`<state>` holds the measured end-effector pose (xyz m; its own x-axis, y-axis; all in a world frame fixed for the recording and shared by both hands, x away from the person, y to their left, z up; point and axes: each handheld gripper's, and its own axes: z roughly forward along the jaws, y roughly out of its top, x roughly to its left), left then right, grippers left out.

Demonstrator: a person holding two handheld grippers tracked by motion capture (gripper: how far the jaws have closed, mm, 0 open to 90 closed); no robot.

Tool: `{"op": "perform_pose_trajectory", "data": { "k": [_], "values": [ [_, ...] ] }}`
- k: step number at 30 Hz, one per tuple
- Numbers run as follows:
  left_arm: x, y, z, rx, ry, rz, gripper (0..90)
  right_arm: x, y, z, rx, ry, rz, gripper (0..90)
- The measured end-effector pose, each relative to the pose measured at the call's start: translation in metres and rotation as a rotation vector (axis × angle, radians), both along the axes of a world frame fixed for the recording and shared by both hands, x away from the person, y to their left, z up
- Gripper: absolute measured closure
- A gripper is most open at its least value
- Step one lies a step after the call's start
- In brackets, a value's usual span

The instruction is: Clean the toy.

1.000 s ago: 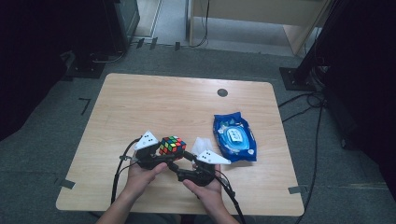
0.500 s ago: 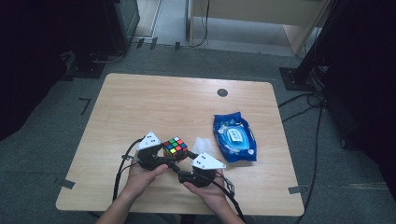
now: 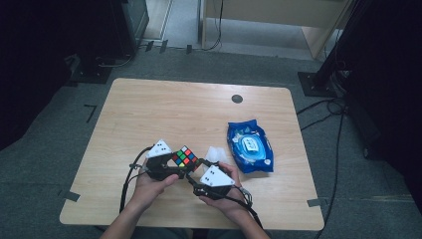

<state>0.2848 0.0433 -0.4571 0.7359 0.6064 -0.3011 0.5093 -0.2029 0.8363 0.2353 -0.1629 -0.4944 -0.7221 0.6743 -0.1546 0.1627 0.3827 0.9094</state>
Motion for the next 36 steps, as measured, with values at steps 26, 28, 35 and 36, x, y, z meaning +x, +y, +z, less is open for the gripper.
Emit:
{"op": "perform_pose_trajectory", "data": {
  "k": [26, 28, 35, 36],
  "values": [
    [-0.003, -0.001, 0.0, -0.053, -0.03, -0.094, 33.5, 0.017, -0.039, 0.003, 0.525, 0.339, -0.066, 90.0],
    [-0.003, -0.001, 0.0, -0.048, -0.032, -0.099, 33.4, 0.016, -0.039, 0.006, 0.509, 0.31, -0.065, 90.0],
    [-0.004, 0.0, 0.002, -0.052, -0.048, -0.114, 33.6, 0.014, -0.04, 0.013, 0.425, 0.22, -0.04, 88.8],
    [-0.004, 0.0, 0.002, -0.053, -0.046, -0.117, 33.6, 0.014, -0.04, 0.013, 0.423, 0.219, -0.036, 88.9]
  ]
}}
